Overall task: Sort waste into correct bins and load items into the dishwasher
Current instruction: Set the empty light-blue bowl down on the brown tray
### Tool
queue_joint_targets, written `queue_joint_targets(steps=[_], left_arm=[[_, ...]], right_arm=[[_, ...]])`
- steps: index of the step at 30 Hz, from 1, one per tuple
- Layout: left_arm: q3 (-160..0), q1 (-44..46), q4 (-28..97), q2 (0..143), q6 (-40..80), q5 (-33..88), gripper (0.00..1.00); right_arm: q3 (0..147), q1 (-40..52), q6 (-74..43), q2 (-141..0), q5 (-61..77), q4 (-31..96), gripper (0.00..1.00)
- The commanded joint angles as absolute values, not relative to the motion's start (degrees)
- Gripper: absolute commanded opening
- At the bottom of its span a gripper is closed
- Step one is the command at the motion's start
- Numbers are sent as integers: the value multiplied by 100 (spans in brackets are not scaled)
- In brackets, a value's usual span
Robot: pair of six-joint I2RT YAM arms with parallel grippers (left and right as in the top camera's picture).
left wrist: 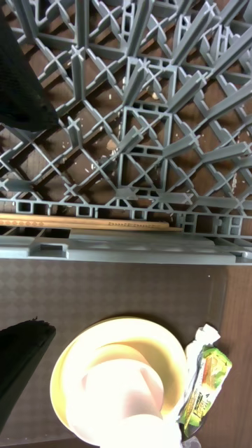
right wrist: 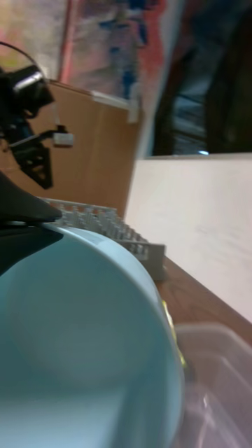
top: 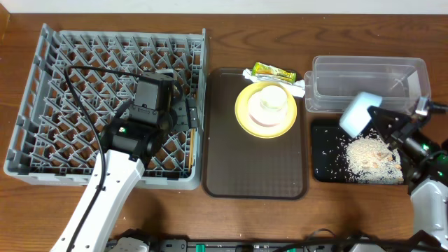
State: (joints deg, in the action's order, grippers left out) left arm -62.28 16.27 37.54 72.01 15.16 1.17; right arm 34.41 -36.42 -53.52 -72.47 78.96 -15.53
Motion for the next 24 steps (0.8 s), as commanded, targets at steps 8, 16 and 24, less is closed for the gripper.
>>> queue_joint_targets(steps=[8,16,24], left_arm=[[-6281,1603,3769,7234,1503,86,89],[-6281,1603,3771,7234,1505,86,89],[-6281,1603,3771,7234,1503,86,89]], right_arm=[[3675,-593,-6442,-6681,5988,-2290,2],[3719,2574,-4300,-6681,3100,176,2],[4576,4471,-3155,-7004,-222,2694,1]])
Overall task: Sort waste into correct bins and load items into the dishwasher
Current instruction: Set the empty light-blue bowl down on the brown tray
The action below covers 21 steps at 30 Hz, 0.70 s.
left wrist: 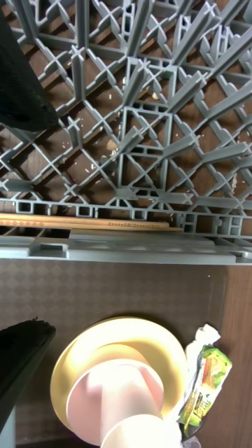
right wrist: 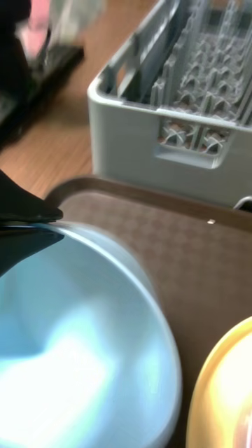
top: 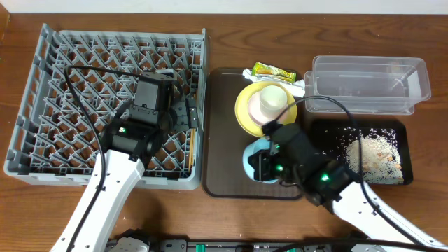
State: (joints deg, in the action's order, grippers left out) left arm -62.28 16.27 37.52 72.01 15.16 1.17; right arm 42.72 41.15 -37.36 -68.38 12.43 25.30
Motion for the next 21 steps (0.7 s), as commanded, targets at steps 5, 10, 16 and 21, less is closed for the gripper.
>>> queue_joint_targets(steps=[5,10,16,21], left_arm=[[-6281,1603,3771,7234,1505,86,89],[-6281,1603,3771,7234,1503,86,89],[-6281,1603,3771,7234,1503,86,89],[-6281,1603,3771,7234,1503,86,89]], right_arm=[[4576,4685,-2969,-7579,-266,2700,1],[4582,4685,-2731,-7782,-274,2602,12],[5861,4143,-1354,-7828,-272,3686,43],[7022,3341,5,-8326,-272,4023,42]])
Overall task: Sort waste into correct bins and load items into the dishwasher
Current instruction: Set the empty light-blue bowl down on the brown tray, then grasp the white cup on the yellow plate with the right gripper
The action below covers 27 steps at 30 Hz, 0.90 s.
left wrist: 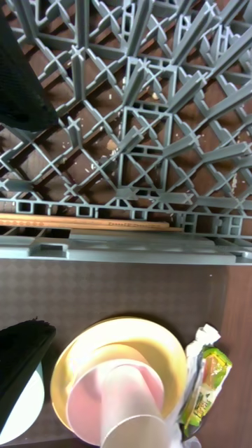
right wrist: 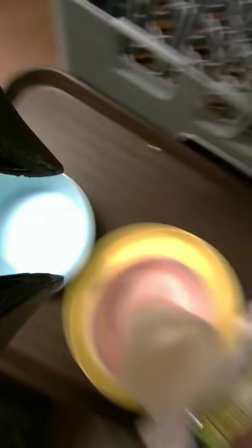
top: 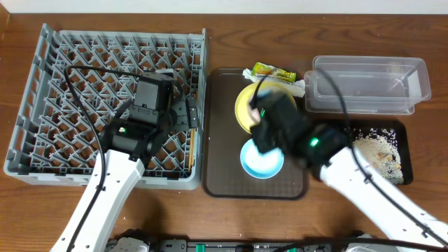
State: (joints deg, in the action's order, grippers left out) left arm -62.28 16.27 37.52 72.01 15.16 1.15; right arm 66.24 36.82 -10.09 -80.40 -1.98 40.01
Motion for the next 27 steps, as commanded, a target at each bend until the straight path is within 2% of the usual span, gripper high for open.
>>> queue_joint_targets(steps=[1,2,4,8,9,11,15,20,21,27], left_arm=[[-6281,1603,3771,7234,1503,86,89],[-6281,1603,3771,7234,1503,86,89],[-6281,1603,3771,7234,1505,86,89],[-6281,1603,3771,7234,1505,86,89],[-6281,1603,3771,7234,1503,86,89],[-6281,1603,3769,7234,1505,86,89],[-6281,1603,3771,7234,1503,86,89],[-6281,1603,3771,7234,1505,86,89],[-6281,1603,3771,7234,1505,86,89],[-6281,1603,3771,7234,1505,86,89]], right_arm=[[7109,3238,130,-8449,-272,3981,42],[7170,3057,401,-8720,-274,3747,40],[7166,2947,703,-9098,-279,3406,44],[7166,2932,886,-9686,-276,3094,45],[7166,2932,888,-9789,-279,3081,51],[7166,2930,888,-9983,-325,3105,53],[7166,2928,899,-10278,-322,3013,43],[7166,2932,1039,-10416,-421,2993,5],[7166,2932,1039,-10416,-495,2971,1],[7286,2932,1037,-10079,-698,2657,1]])
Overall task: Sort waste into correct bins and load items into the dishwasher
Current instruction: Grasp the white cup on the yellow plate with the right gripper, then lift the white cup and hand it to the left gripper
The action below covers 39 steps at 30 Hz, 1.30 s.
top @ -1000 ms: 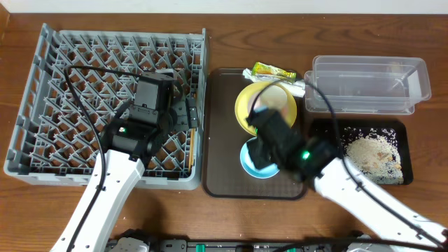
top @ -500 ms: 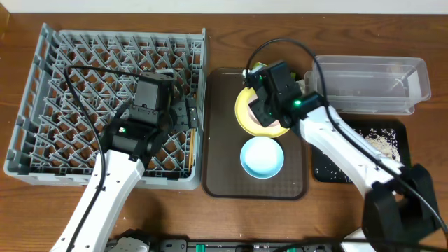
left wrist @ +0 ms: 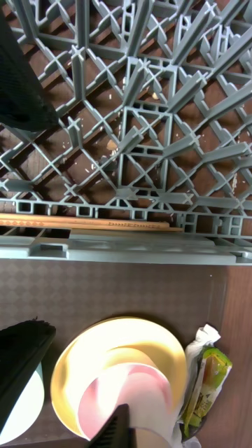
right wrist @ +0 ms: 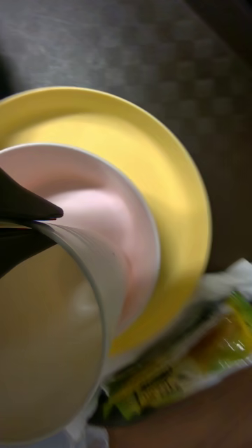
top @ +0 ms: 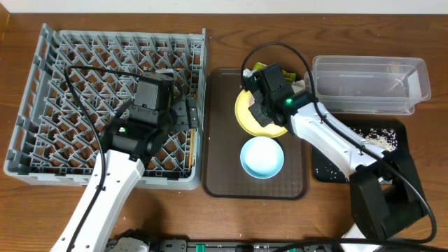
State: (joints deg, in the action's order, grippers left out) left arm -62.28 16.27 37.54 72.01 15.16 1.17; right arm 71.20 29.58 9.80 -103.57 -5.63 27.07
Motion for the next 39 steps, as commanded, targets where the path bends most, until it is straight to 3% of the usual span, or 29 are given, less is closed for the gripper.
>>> queue_joint_targets(steps=[1,8,15,18,21,27,33,39], left_arm=[[-6281,1603,3771,7234,1505,86,89],[-6281,1603,3771,7234,1505,86,89],[-6281,1603,3535,7216,1894,156,89],[-6281,1603,3221,7081,2123,1251,89],[-6281,1570,2414,6855,1898,3282,90],[-6281,1205,508,6816,2910,6517,89],[-6281,1234,395,6816,2923,6967,89],[-6281,1234,397,6816,2808,6965,89]], right_arm=[[7373,2932,1037,-9902,-602,2663,1],[7682,2550,803,-8119,727,3009,1],[7682,504,735,-7140,4187,3804,1],[7679,-287,919,-7314,5675,3964,1],[7679,-661,1162,-7607,7081,3920,1],[7682,-482,1911,-8228,8936,3828,1],[7679,379,2012,-8392,8934,3083,1],[7679,926,1092,-8392,8934,1990,1]])
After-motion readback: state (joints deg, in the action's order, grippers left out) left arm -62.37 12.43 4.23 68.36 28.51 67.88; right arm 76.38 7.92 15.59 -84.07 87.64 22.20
